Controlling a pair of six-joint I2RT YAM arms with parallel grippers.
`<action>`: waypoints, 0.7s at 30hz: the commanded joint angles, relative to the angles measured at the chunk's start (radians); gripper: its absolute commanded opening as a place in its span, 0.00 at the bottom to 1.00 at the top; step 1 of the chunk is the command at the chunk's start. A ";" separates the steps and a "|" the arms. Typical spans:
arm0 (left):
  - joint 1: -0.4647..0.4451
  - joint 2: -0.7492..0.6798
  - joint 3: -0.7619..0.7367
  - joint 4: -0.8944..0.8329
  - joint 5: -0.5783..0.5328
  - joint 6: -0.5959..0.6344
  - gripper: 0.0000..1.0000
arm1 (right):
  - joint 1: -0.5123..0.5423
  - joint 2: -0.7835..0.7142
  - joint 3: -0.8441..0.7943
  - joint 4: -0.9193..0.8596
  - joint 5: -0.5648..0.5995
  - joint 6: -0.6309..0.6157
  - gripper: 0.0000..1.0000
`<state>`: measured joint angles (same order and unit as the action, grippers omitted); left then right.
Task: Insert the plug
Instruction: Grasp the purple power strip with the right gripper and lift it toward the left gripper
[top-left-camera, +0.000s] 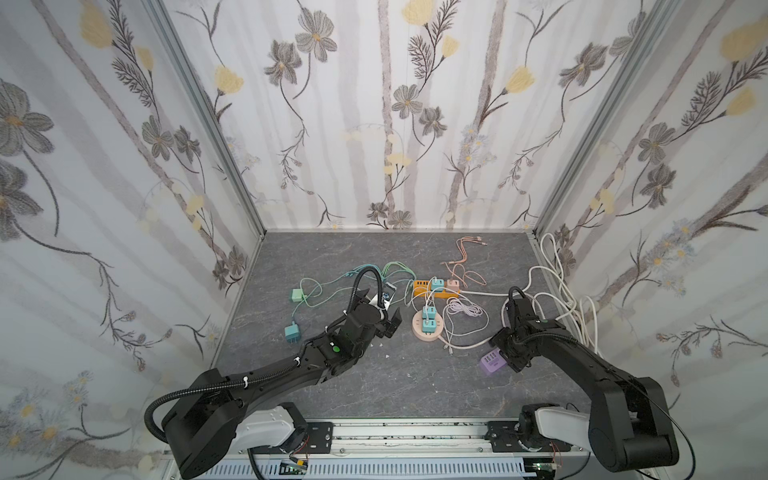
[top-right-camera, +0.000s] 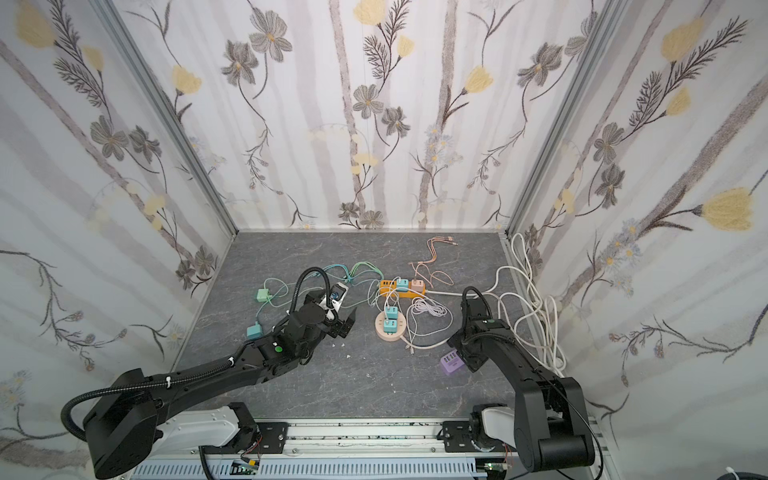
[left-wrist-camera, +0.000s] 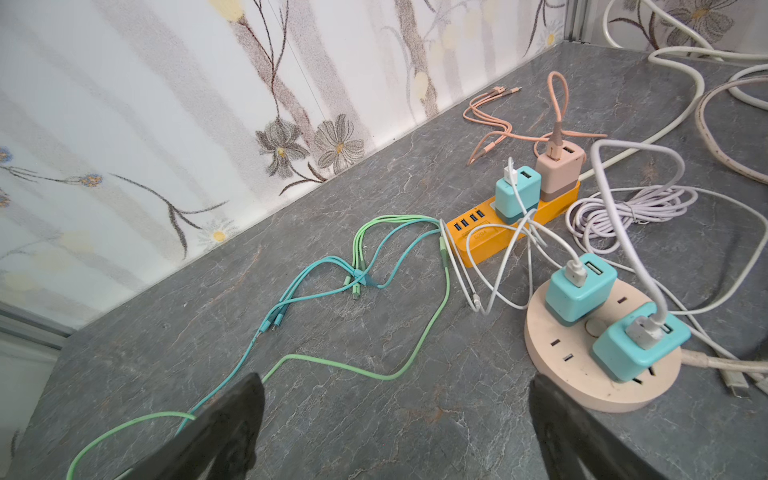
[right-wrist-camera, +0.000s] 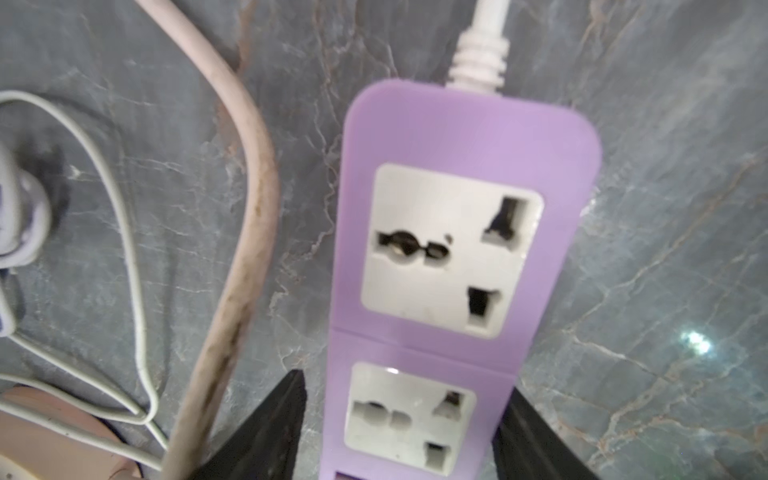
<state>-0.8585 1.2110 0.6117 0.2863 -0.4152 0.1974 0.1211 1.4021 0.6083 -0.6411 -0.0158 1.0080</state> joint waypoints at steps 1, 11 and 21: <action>0.000 -0.007 -0.007 -0.004 -0.032 0.023 1.00 | 0.009 0.005 0.012 -0.021 0.032 0.072 0.59; 0.000 -0.043 -0.005 -0.047 -0.031 -0.022 1.00 | 0.103 -0.189 -0.046 -0.140 -0.058 0.358 0.27; 0.004 -0.080 0.029 -0.169 -0.058 -0.273 1.00 | 0.484 -0.291 0.021 -0.207 -0.027 1.005 0.10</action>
<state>-0.8562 1.1370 0.6209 0.1802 -0.4496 0.0441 0.5392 1.0840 0.5961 -0.8509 -0.0746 1.7405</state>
